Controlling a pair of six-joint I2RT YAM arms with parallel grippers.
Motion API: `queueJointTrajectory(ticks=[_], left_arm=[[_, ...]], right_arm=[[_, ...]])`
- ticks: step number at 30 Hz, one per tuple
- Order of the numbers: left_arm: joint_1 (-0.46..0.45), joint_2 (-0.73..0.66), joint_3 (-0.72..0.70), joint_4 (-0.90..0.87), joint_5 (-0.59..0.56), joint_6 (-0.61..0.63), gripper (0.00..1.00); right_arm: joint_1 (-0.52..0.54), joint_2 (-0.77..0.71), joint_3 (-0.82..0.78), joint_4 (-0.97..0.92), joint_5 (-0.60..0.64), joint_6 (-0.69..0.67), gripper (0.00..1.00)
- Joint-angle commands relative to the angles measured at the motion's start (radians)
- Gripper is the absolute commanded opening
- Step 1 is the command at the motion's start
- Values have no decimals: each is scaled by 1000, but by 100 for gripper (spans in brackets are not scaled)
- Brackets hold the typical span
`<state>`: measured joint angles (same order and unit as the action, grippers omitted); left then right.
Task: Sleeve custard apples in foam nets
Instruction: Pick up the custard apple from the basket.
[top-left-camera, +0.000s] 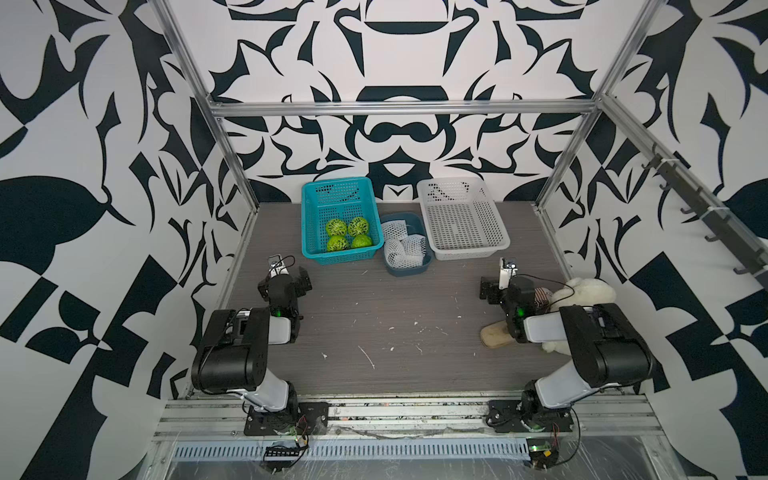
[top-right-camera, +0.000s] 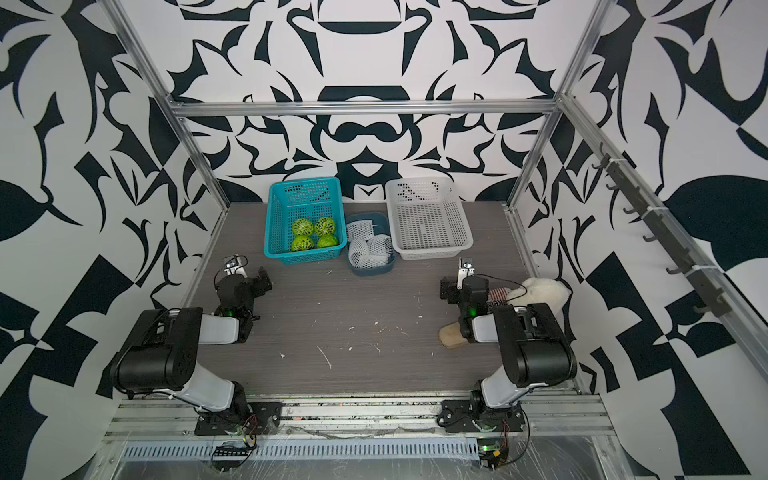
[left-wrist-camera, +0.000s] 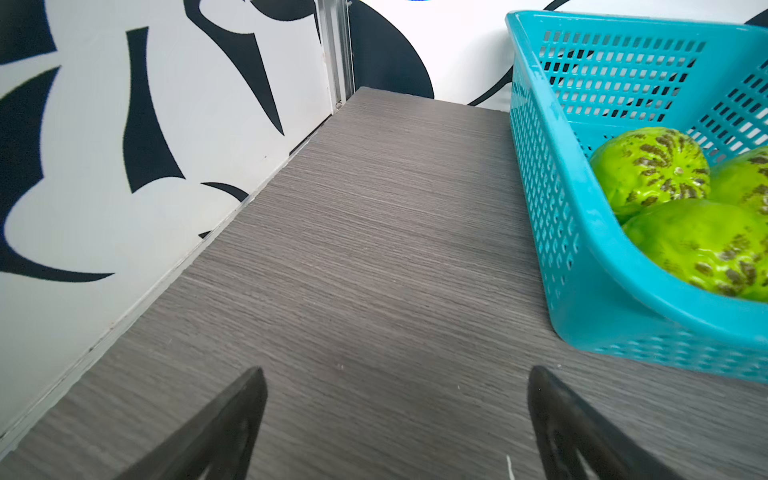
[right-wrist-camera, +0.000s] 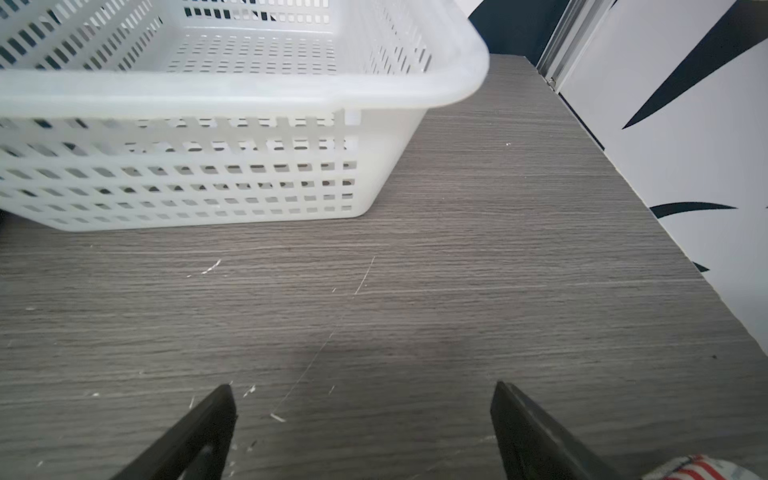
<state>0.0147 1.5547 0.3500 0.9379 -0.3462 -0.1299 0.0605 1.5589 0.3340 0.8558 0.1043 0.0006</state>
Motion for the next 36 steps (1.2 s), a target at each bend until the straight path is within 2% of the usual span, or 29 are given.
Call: queueJointTrajectory(ticks=[1, 23, 28, 33, 36], left_arm=[[0, -1, 14, -4, 8, 7, 100], [5, 0, 19, -11, 19, 6, 100], [30, -5, 16, -14, 62, -7, 100], [30, -13, 5, 13, 86, 7, 100], [29, -90, 16, -87, 92, -2, 100]], right_arm=[[4, -14, 23, 37, -9, 3, 100], [5, -14, 25, 30, -8, 4, 100], [5, -12, 30, 24, -6, 5, 100], [5, -17, 20, 42, -16, 4, 92], [13, -61, 28, -6, -1, 5, 88]])
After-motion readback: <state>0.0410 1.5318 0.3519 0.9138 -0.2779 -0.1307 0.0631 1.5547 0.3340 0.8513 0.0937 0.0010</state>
